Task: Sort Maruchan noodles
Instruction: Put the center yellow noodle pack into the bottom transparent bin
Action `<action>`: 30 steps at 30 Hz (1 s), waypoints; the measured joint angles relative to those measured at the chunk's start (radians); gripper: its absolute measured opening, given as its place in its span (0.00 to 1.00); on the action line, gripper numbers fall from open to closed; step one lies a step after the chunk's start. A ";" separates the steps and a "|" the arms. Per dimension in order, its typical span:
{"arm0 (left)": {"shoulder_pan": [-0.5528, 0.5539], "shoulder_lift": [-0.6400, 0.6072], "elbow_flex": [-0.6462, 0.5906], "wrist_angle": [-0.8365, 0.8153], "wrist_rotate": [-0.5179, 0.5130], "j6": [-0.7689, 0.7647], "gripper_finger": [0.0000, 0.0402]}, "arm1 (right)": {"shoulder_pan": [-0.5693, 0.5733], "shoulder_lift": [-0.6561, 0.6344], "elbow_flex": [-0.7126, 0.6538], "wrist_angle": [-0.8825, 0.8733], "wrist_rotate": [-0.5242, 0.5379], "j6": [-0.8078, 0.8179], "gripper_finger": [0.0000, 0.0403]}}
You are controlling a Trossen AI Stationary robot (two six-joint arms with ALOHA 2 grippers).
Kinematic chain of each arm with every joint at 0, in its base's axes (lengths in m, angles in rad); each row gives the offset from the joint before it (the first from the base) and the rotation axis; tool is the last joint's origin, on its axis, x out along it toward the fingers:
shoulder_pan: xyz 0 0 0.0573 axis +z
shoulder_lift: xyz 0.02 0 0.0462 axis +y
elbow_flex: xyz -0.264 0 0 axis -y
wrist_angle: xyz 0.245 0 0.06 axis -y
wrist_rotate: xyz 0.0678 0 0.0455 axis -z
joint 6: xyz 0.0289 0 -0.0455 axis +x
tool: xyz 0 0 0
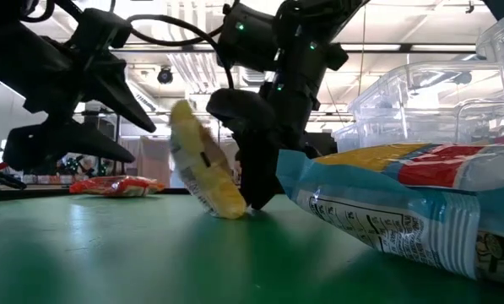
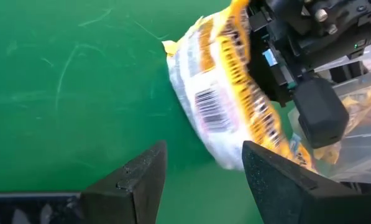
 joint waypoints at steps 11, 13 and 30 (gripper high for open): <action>0.012 0.034 0.004 0.048 -0.002 0.017 0.48 | 0.000 0.004 0.000 0.008 0.003 -0.001 0.24; 0.018 0.034 0.005 0.048 -0.002 0.038 0.49 | 0.000 0.007 0.000 0.010 0.004 -0.001 0.24; 0.092 0.139 0.007 0.126 0.010 0.126 0.60 | 0.000 0.022 0.000 0.072 0.011 0.007 0.24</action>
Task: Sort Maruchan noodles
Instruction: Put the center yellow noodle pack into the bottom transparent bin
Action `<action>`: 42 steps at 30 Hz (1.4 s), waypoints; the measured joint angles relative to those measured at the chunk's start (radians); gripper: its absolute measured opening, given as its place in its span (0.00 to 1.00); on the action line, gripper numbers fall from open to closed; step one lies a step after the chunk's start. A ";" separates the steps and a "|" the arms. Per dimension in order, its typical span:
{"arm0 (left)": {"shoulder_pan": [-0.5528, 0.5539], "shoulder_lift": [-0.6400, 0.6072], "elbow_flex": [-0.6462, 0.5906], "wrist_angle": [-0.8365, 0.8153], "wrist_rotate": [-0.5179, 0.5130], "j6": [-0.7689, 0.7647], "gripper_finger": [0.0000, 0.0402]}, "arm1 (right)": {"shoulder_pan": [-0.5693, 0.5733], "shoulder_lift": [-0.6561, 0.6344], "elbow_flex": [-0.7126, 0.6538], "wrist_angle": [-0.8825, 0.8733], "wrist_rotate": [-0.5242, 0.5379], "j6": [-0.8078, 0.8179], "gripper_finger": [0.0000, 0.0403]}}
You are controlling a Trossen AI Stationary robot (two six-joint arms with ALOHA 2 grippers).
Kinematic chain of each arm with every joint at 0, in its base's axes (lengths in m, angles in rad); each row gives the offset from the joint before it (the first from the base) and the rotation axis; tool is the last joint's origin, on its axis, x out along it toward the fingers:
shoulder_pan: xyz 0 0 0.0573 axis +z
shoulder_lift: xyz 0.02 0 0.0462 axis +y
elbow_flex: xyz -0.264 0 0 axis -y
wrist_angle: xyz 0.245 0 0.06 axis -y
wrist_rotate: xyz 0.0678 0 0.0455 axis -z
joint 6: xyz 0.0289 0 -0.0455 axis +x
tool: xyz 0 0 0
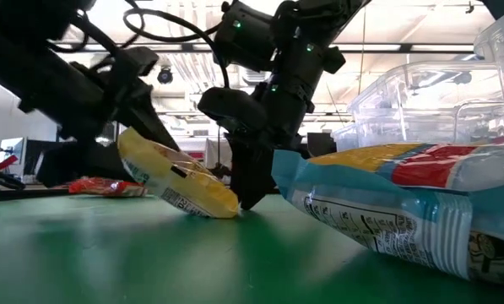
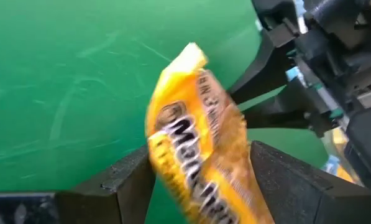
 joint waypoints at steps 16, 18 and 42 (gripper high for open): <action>0.047 0.053 0.006 0.121 0.079 0.064 0.50 | -0.001 -0.002 0.000 0.003 -0.001 -0.017 0.24; 0.047 0.053 0.006 0.121 0.080 0.064 0.44 | -0.003 -0.007 0.000 -0.002 -0.009 -0.039 0.24; 0.051 -0.034 -0.001 0.092 0.102 0.213 0.28 | -0.078 -0.228 -0.002 -0.198 -0.011 -0.132 0.24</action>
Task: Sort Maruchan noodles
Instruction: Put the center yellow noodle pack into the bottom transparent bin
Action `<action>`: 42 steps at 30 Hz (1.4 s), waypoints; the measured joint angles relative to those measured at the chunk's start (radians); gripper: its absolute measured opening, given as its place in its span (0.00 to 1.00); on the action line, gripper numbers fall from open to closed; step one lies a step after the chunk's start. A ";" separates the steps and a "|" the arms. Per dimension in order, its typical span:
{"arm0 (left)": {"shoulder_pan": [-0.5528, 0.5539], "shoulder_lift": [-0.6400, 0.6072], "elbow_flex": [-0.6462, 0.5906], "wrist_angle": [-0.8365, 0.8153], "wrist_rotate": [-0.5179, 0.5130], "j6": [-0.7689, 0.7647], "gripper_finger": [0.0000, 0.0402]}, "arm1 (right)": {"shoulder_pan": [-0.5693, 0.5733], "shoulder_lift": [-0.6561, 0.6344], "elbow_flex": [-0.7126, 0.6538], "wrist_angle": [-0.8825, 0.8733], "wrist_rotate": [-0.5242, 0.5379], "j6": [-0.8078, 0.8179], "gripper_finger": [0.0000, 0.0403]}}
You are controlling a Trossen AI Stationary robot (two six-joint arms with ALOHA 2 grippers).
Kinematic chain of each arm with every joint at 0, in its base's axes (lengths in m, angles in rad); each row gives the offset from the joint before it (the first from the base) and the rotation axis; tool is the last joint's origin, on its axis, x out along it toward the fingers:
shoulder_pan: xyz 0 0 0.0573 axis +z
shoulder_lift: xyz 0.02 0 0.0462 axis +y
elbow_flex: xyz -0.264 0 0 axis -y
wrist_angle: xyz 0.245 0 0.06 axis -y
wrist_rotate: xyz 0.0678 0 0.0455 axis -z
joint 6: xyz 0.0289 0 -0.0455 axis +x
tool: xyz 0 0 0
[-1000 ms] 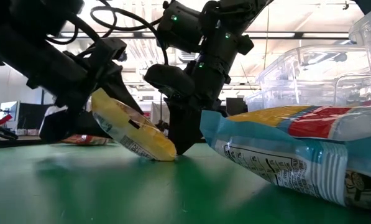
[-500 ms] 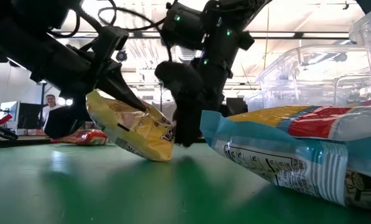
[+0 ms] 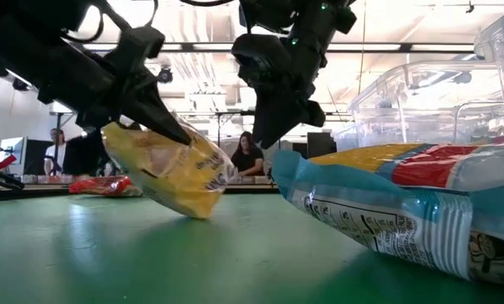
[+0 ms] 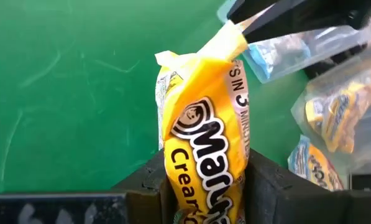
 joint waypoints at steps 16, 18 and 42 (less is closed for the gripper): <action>0.000 -0.359 -0.064 -0.017 0.289 0.215 0.28 | -0.006 -0.110 0.002 0.064 -0.183 -0.055 0.24; 0.001 -0.372 -0.064 -0.041 0.289 0.235 0.28 | -0.006 -0.119 0.002 0.091 -0.183 -0.055 0.24; 0.006 -0.368 -0.040 -0.017 0.363 0.266 0.28 | -0.036 -0.133 0.002 0.275 -0.422 0.043 0.45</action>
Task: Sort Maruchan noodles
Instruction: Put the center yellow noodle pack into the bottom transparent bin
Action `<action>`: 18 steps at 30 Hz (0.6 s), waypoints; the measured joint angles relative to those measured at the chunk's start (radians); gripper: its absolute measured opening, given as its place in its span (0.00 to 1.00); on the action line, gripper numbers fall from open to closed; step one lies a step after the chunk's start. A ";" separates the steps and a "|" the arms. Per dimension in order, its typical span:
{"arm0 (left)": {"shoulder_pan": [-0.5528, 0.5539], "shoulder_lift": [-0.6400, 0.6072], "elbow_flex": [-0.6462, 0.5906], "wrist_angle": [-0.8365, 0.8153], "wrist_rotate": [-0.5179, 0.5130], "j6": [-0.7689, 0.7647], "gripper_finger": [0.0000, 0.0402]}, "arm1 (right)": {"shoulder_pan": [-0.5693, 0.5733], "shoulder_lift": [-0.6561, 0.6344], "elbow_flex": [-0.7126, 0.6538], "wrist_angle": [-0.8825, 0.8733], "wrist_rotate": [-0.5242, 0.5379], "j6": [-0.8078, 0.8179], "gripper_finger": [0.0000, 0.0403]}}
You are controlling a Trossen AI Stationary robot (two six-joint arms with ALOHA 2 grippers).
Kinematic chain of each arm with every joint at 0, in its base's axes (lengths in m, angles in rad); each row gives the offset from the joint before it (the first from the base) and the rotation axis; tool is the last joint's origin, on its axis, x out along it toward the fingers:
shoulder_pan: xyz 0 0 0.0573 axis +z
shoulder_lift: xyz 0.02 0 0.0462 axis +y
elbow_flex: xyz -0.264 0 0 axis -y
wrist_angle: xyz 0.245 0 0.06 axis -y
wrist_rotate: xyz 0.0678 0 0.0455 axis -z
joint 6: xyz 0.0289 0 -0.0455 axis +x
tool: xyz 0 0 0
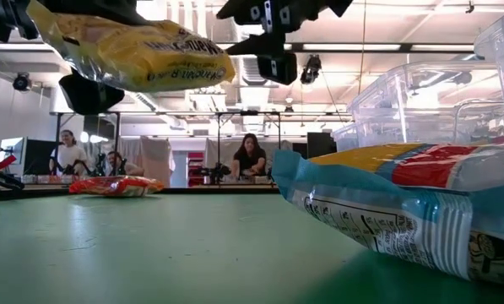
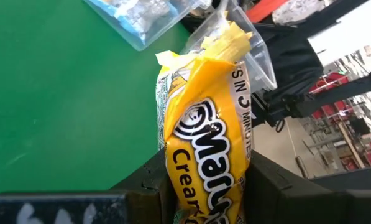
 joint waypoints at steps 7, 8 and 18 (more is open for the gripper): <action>0.020 0.000 0.000 0.039 0.013 0.049 0.28 | -0.003 0.001 0.000 0.059 -0.041 0.000 0.52; 0.026 0.000 0.000 0.044 0.023 0.049 0.28 | -0.003 0.001 0.000 0.074 -0.059 0.000 0.53; 0.055 0.000 0.020 0.062 0.026 0.104 0.28 | -0.003 0.015 0.000 0.105 -0.075 -0.088 0.55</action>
